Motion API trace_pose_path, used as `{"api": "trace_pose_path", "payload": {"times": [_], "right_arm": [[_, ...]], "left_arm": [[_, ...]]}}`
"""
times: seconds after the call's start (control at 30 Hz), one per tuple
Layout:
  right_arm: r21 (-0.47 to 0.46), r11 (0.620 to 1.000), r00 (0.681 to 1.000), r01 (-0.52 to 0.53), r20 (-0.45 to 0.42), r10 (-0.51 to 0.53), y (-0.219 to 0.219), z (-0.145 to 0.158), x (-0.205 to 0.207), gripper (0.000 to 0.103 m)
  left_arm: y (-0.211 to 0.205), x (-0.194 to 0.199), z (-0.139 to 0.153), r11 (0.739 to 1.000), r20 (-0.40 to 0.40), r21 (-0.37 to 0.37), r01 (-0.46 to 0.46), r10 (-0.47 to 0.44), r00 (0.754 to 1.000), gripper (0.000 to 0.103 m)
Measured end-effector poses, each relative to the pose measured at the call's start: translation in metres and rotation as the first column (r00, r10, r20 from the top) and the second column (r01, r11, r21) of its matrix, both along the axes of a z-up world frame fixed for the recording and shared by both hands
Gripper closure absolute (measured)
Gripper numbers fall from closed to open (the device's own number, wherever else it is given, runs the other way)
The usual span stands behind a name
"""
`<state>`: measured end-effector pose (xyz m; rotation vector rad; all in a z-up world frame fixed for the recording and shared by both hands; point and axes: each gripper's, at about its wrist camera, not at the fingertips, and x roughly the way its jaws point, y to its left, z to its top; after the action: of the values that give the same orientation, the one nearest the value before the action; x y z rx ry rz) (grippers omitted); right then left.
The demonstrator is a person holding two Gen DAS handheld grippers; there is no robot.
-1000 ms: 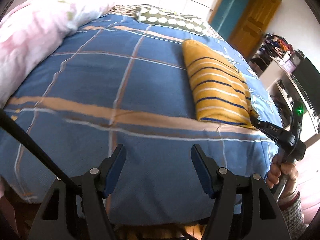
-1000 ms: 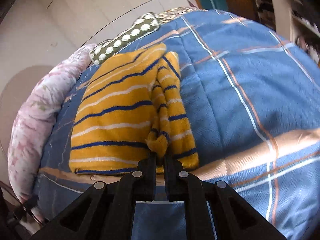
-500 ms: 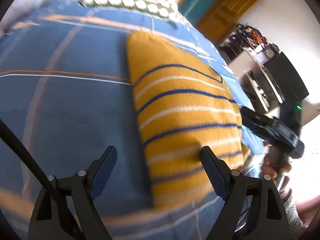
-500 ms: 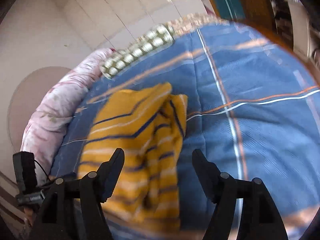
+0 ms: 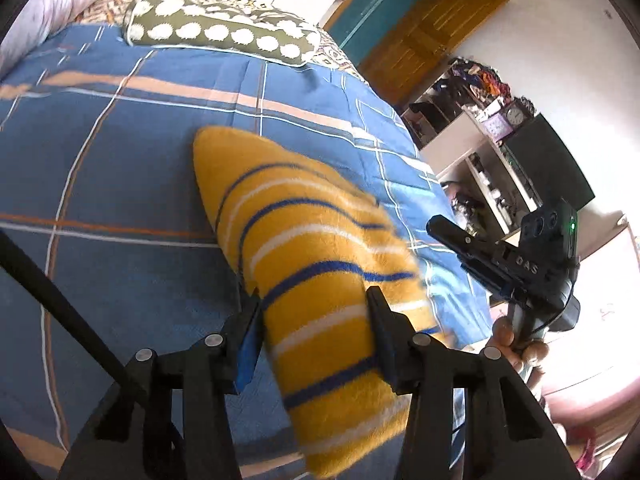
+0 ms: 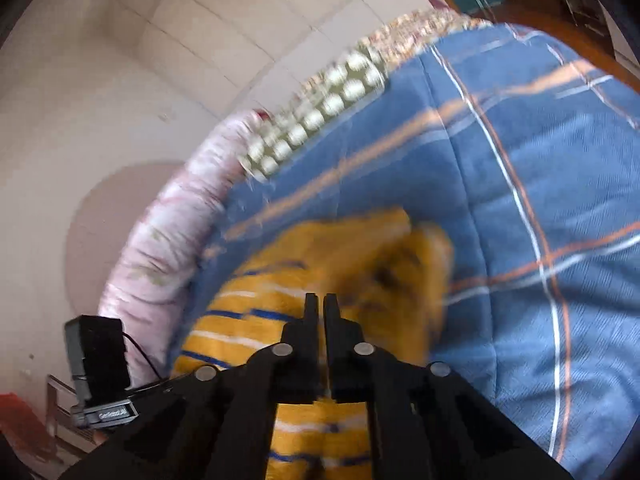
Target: Fold small clothes
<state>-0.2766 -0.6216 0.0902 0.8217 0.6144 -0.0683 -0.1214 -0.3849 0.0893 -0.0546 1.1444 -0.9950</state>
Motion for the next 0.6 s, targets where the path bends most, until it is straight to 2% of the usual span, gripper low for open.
{"api": "trace_pose_path", "payload": {"times": [0.03, 0.1, 0.17, 0.23, 0.3, 0.33, 0.43, 0.47, 0.53, 0.57, 0.6], "right_arm": [[-0.034, 0.999, 0.999, 0.021, -0.038, -0.022, -0.001, -0.002, 0.001, 0.099], [-0.083, 0.995, 0.992, 0.053, -0.108, -0.062, -0.002, -0.01, 0.001, 0.097], [-0.037, 0.998, 0.993, 0.052, -0.103, -0.055, -0.001, -0.018, -0.007, 0.096], [-0.01, 1.0, 0.996, 0.03, -0.082, -0.031, 0.005, -0.019, -0.012, 0.094], [-0.033, 0.999, 0.997, 0.001, -0.075, -0.003, 0.019, -0.016, -0.01, 0.058], [-0.044, 0.999, 0.997, -0.01, -0.075, 0.006, 0.022, -0.016, -0.007, 0.055], [-0.105, 0.994, 0.994, -0.038, -0.107, 0.027, 0.043, -0.021, 0.002, 0.053], [-0.116, 0.993, 0.991, -0.038, -0.13, 0.023, 0.046, -0.026, 0.005, 0.049], [-0.124, 0.991, 0.984, -0.055, -0.176, 0.033, 0.053, -0.04, 0.012, 0.05], [-0.102, 0.992, 0.983, -0.077, -0.177, 0.059, 0.055, -0.044, 0.013, 0.074], [-0.082, 0.993, 0.983, -0.081, -0.172, 0.066, 0.054, -0.044, 0.011, 0.078]], "left_arm": [[-0.004, -0.004, -0.005, 0.999, 0.012, 0.034, 0.001, -0.001, 1.0, 0.055], [-0.012, -0.013, -0.027, 0.988, 0.053, 0.155, -0.006, -0.003, 0.999, 0.053], [-0.014, -0.021, -0.048, 0.976, 0.061, 0.215, -0.014, 0.001, 0.998, 0.047], [-0.011, -0.028, -0.059, 0.976, 0.06, 0.218, -0.01, -0.003, 0.998, 0.043], [-0.008, -0.03, -0.06, 0.977, 0.065, 0.213, -0.018, 0.005, 0.998, 0.043], [-0.006, -0.032, -0.057, 0.977, 0.072, 0.212, -0.025, 0.01, 0.997, 0.043], [0.005, -0.044, -0.042, 0.977, 0.1, 0.206, -0.056, 0.036, 0.994, 0.043], [0.013, -0.051, -0.036, 0.977, 0.117, 0.204, -0.067, 0.044, 0.992, 0.043], [0.025, -0.066, -0.022, 0.977, 0.162, 0.194, -0.091, 0.06, 0.985, 0.042], [0.028, -0.072, -0.018, 0.977, 0.174, 0.189, -0.094, 0.061, 0.983, 0.041], [0.036, -0.08, -0.011, 0.978, 0.191, 0.183, -0.099, 0.064, 0.98, 0.039]]}}
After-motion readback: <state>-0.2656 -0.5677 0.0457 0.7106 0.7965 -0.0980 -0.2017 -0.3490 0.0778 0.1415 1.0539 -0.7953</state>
